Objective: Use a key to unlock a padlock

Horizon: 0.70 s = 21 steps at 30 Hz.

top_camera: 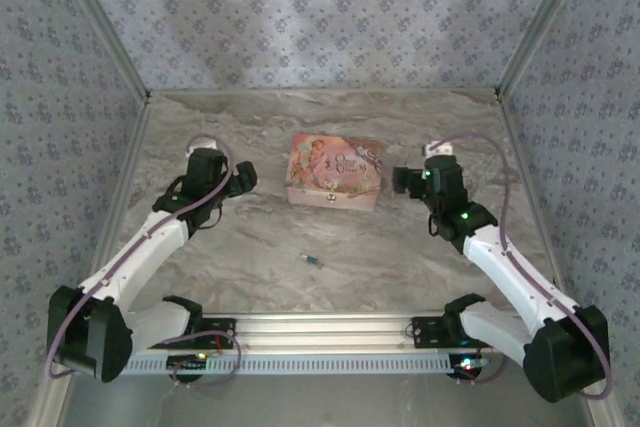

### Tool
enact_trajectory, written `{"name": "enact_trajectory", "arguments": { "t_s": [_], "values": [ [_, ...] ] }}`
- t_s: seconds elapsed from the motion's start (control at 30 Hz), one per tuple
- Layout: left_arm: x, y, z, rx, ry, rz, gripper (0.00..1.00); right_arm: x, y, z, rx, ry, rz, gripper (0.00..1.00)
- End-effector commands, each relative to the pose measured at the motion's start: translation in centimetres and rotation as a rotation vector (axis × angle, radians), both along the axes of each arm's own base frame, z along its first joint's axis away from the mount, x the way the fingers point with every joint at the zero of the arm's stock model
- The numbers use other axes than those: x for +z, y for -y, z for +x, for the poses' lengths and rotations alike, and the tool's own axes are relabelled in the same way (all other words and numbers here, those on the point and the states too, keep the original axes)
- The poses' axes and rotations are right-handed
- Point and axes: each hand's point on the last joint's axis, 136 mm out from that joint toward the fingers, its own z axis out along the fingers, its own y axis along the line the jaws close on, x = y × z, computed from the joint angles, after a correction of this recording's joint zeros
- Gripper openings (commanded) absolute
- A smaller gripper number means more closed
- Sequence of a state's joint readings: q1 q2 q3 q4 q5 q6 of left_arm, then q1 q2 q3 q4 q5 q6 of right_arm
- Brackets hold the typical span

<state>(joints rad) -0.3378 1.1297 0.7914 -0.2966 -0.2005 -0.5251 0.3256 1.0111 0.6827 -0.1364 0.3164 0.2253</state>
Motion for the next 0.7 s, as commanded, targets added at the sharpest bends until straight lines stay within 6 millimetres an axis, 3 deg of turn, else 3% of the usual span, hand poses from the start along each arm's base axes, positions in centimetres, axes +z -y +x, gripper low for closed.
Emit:
{"name": "enact_trajectory", "arguments": {
  "t_s": [0.0,0.2,0.37,0.5,0.67],
  "values": [
    [-0.2,-3.4,0.4,0.013,0.017,0.182,0.98,-0.9,5.0,0.4,-0.228,0.06,-0.047,1.0],
    [-0.9,-7.6,1.2,0.056,0.148,0.292,0.98,-4.5,9.7,0.4,-0.377,0.021,-0.099,1.0],
    [-3.6,-9.9,2.1,0.107,0.186,0.311,0.98,-6.9,11.5,1.0,-0.428,0.03,-0.15,1.0],
    [-6.0,-11.3,3.2,0.132,0.196,0.31,0.98,-7.5,11.7,2.0,-0.417,0.092,-0.193,1.0],
    [-5.9,-10.5,5.3,0.057,0.248,0.291,0.98,-7.3,10.3,2.9,-0.341,0.145,-0.214,1.0]
  ]
}}
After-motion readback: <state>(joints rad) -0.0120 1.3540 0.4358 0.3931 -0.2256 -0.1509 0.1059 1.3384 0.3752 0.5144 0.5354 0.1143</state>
